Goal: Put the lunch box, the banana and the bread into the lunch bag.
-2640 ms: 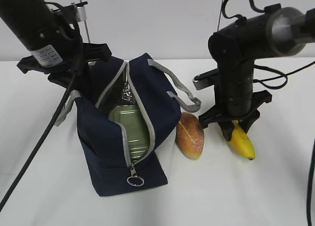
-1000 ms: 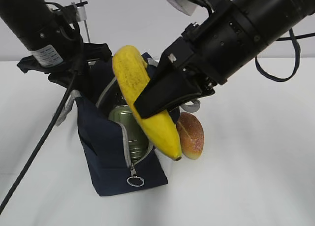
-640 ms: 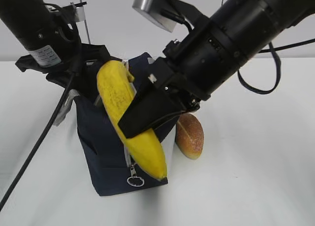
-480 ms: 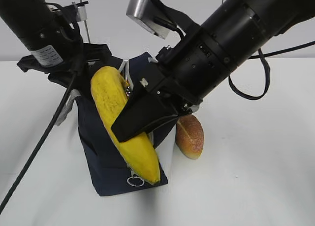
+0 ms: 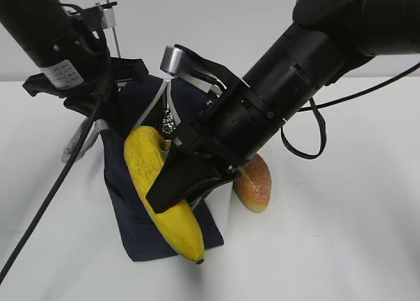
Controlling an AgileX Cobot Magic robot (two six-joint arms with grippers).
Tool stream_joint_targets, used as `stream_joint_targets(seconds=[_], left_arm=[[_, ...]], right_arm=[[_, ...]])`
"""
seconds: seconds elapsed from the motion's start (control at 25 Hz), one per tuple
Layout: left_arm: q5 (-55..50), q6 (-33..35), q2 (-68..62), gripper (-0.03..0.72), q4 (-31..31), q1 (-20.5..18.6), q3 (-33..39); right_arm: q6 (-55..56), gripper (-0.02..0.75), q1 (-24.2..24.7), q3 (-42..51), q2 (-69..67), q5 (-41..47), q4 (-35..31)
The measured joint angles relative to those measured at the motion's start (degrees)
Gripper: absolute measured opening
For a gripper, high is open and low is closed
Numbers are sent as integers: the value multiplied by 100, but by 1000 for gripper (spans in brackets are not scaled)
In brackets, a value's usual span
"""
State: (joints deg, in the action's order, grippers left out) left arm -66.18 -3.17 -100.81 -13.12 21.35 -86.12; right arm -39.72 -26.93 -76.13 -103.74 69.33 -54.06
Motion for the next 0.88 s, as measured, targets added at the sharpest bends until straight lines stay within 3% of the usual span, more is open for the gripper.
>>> stream_joint_targets(seconds=[0.36,0.56,0.88], left_arm=[[1,0,0,-3,0,0,0],[6,0,0,-3,0,0,0],[13,-6,0,-3,0,0,0]], right_arm=[[570,308,0,-837,-369,-212,100],[1789,308,0,-1611,-816,-254,821],[2982,308,0,-2323,-1250,-481,1391]])
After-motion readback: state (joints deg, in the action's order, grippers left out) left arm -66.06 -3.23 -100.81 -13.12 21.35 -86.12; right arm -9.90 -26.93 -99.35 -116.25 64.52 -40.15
